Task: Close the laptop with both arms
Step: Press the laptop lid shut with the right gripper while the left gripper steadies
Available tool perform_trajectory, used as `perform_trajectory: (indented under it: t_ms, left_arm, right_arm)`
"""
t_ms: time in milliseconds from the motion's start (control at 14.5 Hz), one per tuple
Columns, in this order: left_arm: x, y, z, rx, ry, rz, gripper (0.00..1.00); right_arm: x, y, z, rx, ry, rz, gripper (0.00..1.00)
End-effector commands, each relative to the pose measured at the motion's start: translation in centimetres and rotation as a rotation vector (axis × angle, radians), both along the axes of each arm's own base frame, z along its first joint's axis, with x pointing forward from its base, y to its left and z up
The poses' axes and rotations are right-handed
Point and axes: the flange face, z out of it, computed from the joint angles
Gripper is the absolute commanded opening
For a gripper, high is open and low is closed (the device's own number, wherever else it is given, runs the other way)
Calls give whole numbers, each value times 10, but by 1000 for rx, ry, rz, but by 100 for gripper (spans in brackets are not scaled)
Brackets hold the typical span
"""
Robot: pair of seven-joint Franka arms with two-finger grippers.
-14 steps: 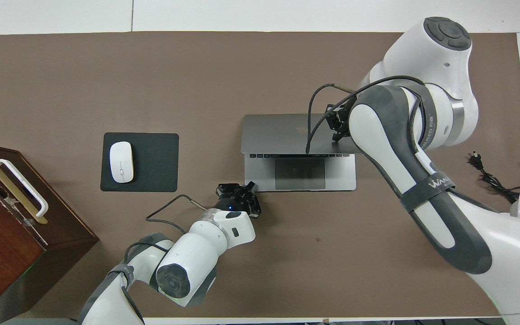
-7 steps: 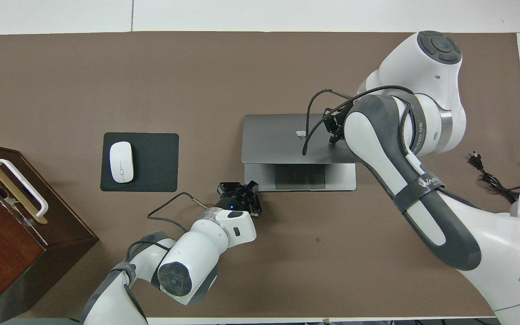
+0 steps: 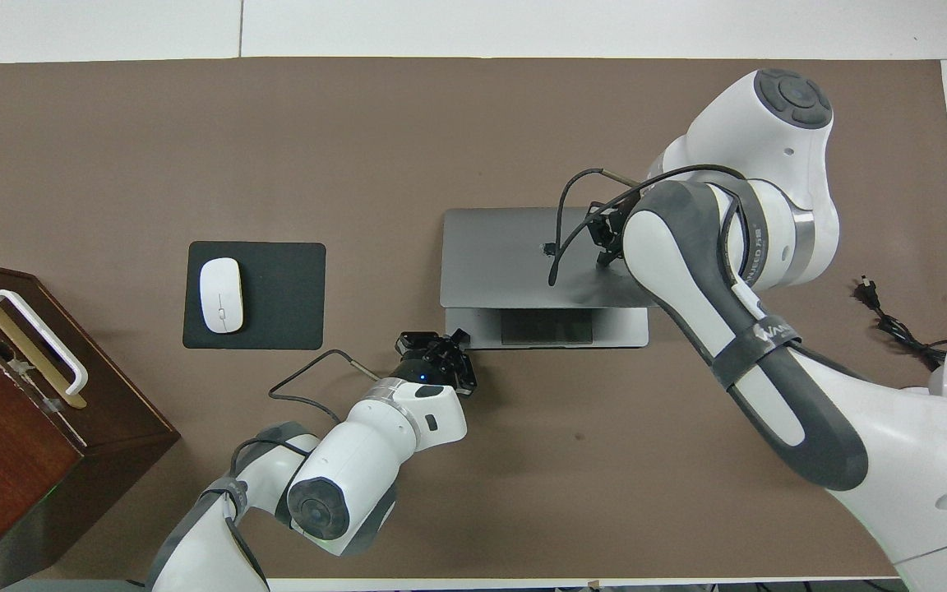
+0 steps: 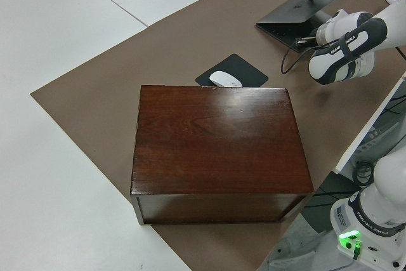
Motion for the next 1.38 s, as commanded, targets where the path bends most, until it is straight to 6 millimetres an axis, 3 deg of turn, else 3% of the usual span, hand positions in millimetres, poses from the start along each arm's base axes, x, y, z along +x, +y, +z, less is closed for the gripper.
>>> perform_trajectory:
  t_ms: [0, 829, 1312]
  left_arm:
    - [2, -2, -11, 15, -11, -9, 0]
    - [2, -1, -12, 25, -15, -19, 0]
    - [2, -1, -13, 26, -14, -19, 0]
  right_arm:
    - [-5, 1, -5, 13, 2, -34, 0]
    - [-11, 6, -27, 5, -19, -42, 0]
    - [-11, 8, -25, 4, -8, -42, 0]
